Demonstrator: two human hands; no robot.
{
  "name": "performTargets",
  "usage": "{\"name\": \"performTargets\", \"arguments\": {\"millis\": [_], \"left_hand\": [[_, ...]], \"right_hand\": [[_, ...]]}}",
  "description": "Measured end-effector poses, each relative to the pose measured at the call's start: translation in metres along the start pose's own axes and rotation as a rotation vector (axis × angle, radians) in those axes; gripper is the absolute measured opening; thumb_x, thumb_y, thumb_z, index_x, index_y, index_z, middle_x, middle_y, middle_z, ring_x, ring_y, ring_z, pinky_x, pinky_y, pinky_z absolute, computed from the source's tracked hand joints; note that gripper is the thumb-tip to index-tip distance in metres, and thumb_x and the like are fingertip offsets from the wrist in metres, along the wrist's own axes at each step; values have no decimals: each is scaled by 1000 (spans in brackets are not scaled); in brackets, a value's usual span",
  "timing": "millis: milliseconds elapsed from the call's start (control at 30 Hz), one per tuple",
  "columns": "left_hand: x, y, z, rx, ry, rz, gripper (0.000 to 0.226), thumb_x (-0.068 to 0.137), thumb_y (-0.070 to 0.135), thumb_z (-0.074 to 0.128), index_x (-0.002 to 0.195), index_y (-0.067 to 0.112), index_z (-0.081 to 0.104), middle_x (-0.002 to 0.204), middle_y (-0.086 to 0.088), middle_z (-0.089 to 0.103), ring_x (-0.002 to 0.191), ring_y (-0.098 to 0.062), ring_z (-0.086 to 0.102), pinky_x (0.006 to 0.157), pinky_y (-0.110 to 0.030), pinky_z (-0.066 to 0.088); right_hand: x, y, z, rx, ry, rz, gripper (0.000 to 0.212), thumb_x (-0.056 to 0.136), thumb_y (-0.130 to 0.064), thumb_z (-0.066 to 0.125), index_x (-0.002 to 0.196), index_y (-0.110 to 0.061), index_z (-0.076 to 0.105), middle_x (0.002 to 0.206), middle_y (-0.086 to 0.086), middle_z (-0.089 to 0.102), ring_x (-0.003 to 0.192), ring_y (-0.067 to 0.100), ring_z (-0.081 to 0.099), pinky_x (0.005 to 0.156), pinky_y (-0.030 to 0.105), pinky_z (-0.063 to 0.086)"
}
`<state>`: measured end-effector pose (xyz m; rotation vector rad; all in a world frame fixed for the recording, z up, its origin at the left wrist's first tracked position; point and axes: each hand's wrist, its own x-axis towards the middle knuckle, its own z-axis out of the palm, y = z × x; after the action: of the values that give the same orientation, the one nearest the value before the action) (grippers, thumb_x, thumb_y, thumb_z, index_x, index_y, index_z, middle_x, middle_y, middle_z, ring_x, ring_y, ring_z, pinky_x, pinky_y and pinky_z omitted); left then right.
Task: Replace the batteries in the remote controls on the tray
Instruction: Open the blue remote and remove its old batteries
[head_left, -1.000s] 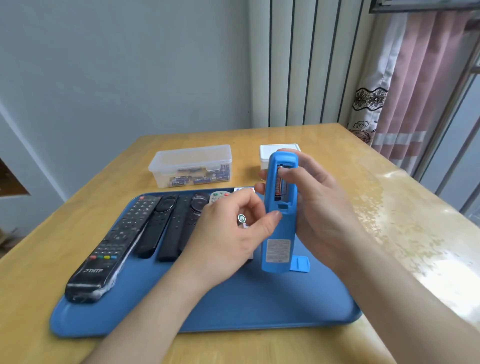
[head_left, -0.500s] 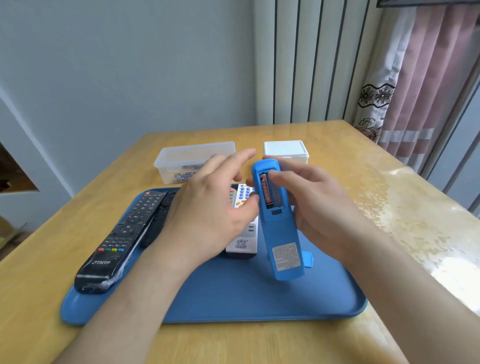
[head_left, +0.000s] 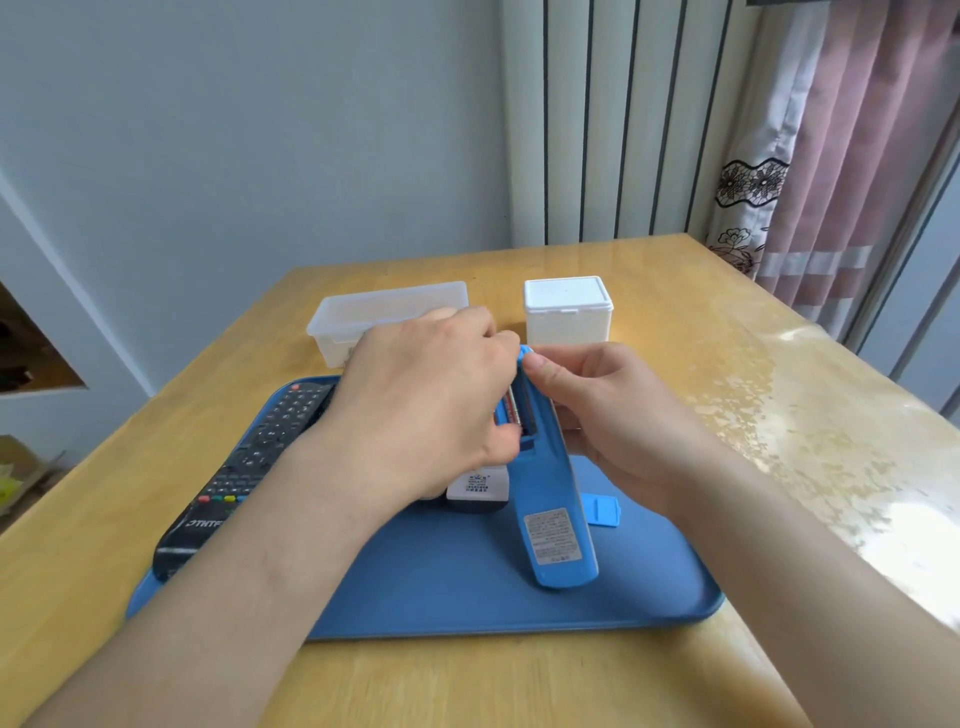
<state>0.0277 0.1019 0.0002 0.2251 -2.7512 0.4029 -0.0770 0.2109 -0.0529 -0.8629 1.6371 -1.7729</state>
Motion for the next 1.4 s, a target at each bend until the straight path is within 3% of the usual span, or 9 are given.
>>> {"name": "performTargets", "arguments": {"millis": [100, 333, 467, 533, 667, 800, 1000, 1200, 1400], "left_hand": [[4, -1, 0, 19, -44, 12, 31, 79, 54, 56, 95, 28, 50, 94, 8, 50, 100, -17, 52, 64, -30, 36], [9, 5, 0, 107, -4, -13, 27, 76, 46, 59, 79, 27, 40, 79, 8, 44, 81, -16, 41, 52, -28, 26], [13, 1, 17, 108, 67, 1, 11, 87, 30, 52, 81, 24, 44, 80, 7, 46, 91, -18, 53, 46, -27, 20], [11, -9, 28, -91, 88, -64, 15, 84, 33, 52, 94, 26, 61, 89, 10, 61, 95, -16, 58, 56, -28, 40], [3, -17, 45, -1088, 91, -412, 15, 89, 27, 63, 99, 24, 75, 91, 12, 73, 94, -8, 67, 89, -30, 51], [0, 1, 50, -1430, 133, -474, 15, 92, 15, 62, 96, 16, 76, 93, -2, 76, 97, -21, 68, 89, -29, 52], [0, 14, 47, -1555, 279, -417, 15, 90, 8, 62, 98, 9, 75, 73, 8, 72, 65, -2, 62, 66, -13, 49], [-4, 16, 50, -1498, 312, -364, 19, 89, 13, 66, 105, 20, 74, 86, -8, 68, 74, -6, 60, 71, -20, 50], [-4, 23, 47, -1394, 256, -229, 40, 73, 13, 80, 108, 30, 71, 80, 7, 47, 63, -4, 44, 62, -16, 37]], "right_hand": [[0, 3, 0, -28, 11, 8, 28, 103, -20, 48, 112, -6, 71, 98, 23, 73, 80, 28, 66, 68, 35, 58], [1, 2, 2, -35, 52, 23, 28, 103, -21, 49, 110, -7, 72, 97, 24, 70, 80, 31, 64, 78, 47, 55], [-1, 6, 8, -51, 38, 41, 27, 102, -18, 51, 107, 0, 70, 101, 24, 73, 90, 37, 71, 77, 41, 59], [-2, 6, 8, -15, 33, 50, 26, 102, -18, 50, 108, -3, 71, 98, 20, 74, 86, 31, 71, 74, 38, 58], [-1, -4, 3, 203, 40, 87, 29, 101, -14, 45, 102, -14, 74, 85, 7, 74, 75, 16, 70, 68, 33, 52], [-1, -8, 8, 229, 67, 98, 34, 92, -6, 44, 85, -16, 76, 81, 10, 73, 78, 22, 71, 67, 33, 52], [-4, -12, 11, 215, 118, 50, 32, 90, -7, 47, 85, -18, 76, 82, 11, 71, 76, 20, 68, 68, 32, 50], [-5, -14, 14, 222, 191, 76, 28, 86, -8, 49, 91, -17, 75, 78, 6, 71, 66, 17, 64, 64, 30, 48], [-5, -20, 10, 350, 224, 126, 27, 74, -6, 43, 83, -16, 67, 70, 8, 67, 66, 24, 59, 68, 34, 47]]}}
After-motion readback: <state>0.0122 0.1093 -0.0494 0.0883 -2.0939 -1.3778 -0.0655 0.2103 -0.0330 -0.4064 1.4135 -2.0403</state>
